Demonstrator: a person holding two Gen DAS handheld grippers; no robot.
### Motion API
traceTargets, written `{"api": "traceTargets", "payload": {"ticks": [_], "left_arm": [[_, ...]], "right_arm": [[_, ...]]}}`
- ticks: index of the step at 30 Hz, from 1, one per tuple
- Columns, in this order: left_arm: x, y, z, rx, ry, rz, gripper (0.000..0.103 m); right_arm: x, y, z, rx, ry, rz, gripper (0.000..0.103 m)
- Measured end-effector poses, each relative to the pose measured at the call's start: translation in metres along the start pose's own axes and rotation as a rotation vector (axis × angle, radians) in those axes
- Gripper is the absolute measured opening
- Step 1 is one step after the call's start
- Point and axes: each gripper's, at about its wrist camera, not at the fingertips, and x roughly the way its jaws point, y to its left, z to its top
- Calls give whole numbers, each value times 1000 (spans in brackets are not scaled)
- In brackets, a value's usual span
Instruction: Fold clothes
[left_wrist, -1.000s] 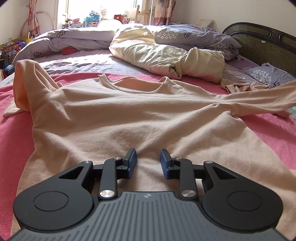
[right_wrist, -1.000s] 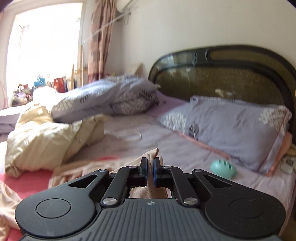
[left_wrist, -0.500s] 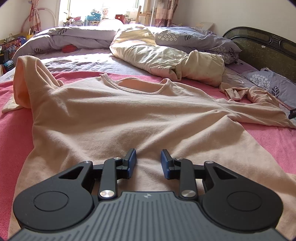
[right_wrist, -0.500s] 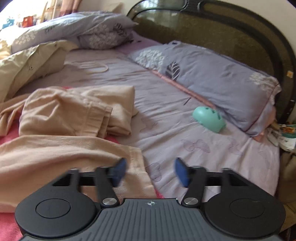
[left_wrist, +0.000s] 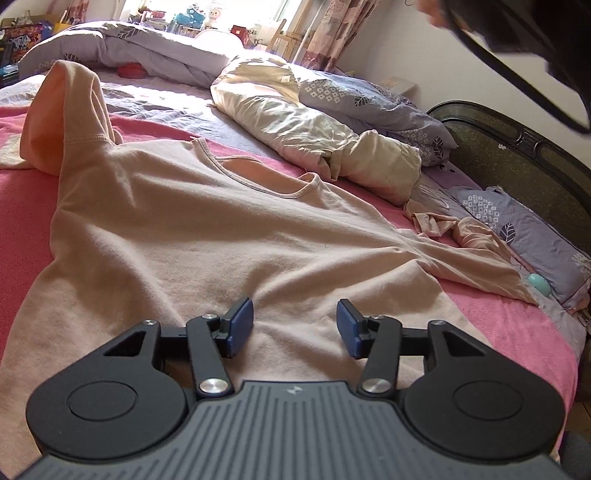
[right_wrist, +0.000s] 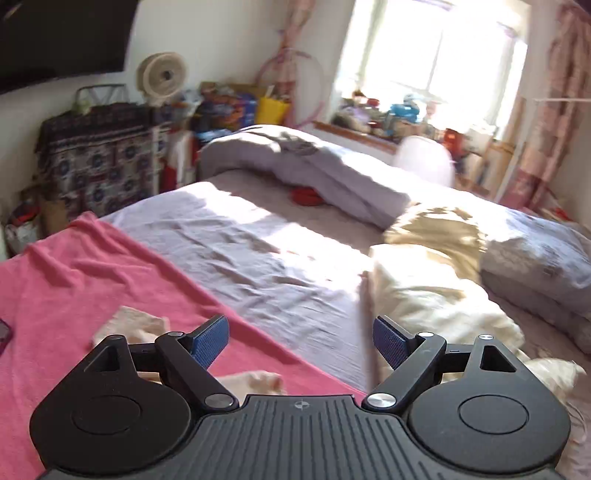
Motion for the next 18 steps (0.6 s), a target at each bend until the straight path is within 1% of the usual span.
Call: {"api": "traceTargets", "payload": {"ticks": [3, 5, 6, 7, 9, 10, 11, 12, 13, 14, 17, 18], "left_arm": [[-5, -2, -4, 13, 5, -71, 59], [-6, -5, -6, 30, 11, -105, 63], [-6, -7, -7, 38, 12, -116, 64], [-6, -8, -7, 46, 13, -126, 64], [-6, -10, -8, 54, 11, -139, 64], [-6, -10, -8, 52, 10, -146, 64], [-5, -9, -8, 47, 11, -153, 64], [-5, -8, -8, 42, 13, -159, 64], [-4, -8, -8, 37, 14, -165, 64], [-4, -8, -8, 37, 16, -167, 64], [1, -10, -8, 41, 18, -163, 64], [5, -12, -7, 43, 19, -160, 64]], "right_arm": [[75, 97, 39, -163, 97, 70, 85], [117, 147, 45, -238, 201, 94, 85], [136, 169, 43, -275, 257, 91, 86], [151, 183, 39, -307, 300, 74, 87], [181, 208, 20, -371, 379, -29, 87], [185, 211, 15, -356, 361, -60, 89], [184, 211, 11, -322, 319, -80, 81], [182, 210, 13, -280, 309, -102, 60], [180, 208, 16, -234, 314, -126, 5], [173, 205, 21, -206, 284, -145, 2], [135, 189, 43, -154, 145, -192, 2], [119, 181, 51, -139, 112, -193, 2]]}}
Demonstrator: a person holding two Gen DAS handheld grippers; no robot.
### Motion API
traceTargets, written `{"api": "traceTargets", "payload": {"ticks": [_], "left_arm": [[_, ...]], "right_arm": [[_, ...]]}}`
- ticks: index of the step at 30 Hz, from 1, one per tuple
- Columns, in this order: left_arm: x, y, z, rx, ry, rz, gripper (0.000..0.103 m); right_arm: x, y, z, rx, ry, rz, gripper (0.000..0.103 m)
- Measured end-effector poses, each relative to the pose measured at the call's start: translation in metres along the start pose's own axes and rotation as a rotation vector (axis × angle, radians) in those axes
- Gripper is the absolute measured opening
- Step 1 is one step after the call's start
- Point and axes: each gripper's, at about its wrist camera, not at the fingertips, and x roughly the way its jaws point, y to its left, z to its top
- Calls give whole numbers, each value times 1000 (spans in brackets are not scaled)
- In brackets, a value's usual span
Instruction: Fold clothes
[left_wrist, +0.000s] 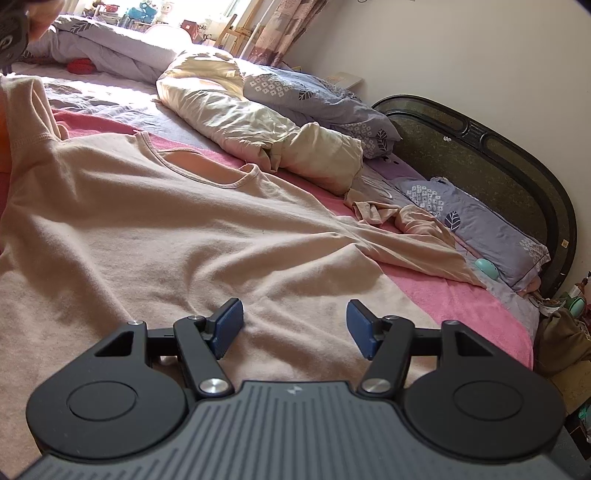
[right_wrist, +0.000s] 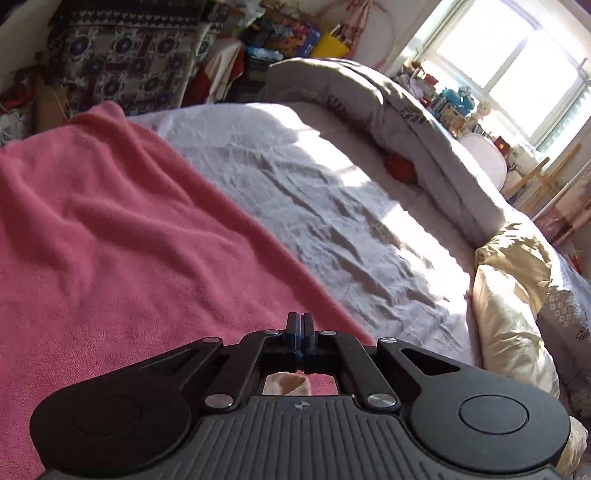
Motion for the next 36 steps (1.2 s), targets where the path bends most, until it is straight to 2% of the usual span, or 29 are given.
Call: {"api": "traceTargets", "payload": {"ticks": [3, 5, 6, 8, 9, 13, 15, 16, 17, 18, 19, 20, 25, 29, 33, 36], "left_arm": [[3, -3, 1, 9, 11, 15, 64], [3, -6, 1, 21, 11, 26, 64], [4, -7, 1, 24, 11, 28, 64], [5, -8, 1, 25, 13, 32, 64], [6, -8, 1, 23, 13, 31, 64], [6, -7, 1, 18, 13, 23, 65], [6, -6, 1, 16, 13, 12, 65], [6, -5, 1, 13, 14, 3, 65], [6, -5, 1, 11, 15, -5, 66], [6, -4, 1, 9, 15, -12, 66], [7, -4, 1, 7, 15, -16, 66], [7, -4, 1, 6, 15, -20, 67], [2, -1, 1, -2, 11, -27, 67], [-1, 1, 0, -10, 9, -30, 68], [-2, 3, 0, -21, 8, -36, 68], [-2, 3, 1, -23, 9, -34, 68]], "right_arm": [[-30, -41, 9, 53, -35, 18, 2], [-32, -56, 6, 67, 8, 83, 10], [-30, -56, 2, 66, 33, 102, 18], [-16, -46, -10, 56, 71, 118, 65], [-2, -36, -17, 49, 82, 124, 68], [48, -4, -32, 32, 168, 109, 69], [73, 6, -37, 10, 211, 63, 79], [85, 11, -40, -1, 234, 38, 92], [90, 10, -44, 30, 221, 29, 97], [90, 5, -46, 89, 219, 62, 91], [89, -2, -46, 161, 232, 138, 59], [84, -7, -43, 222, 254, 209, 3], [29, -2, -21, 176, 96, 202, 4], [-12, -22, -12, 220, -12, 191, 4], [-61, -70, -19, 246, -130, 91, 4], [-117, -125, -46, 300, -226, -10, 4]]}}
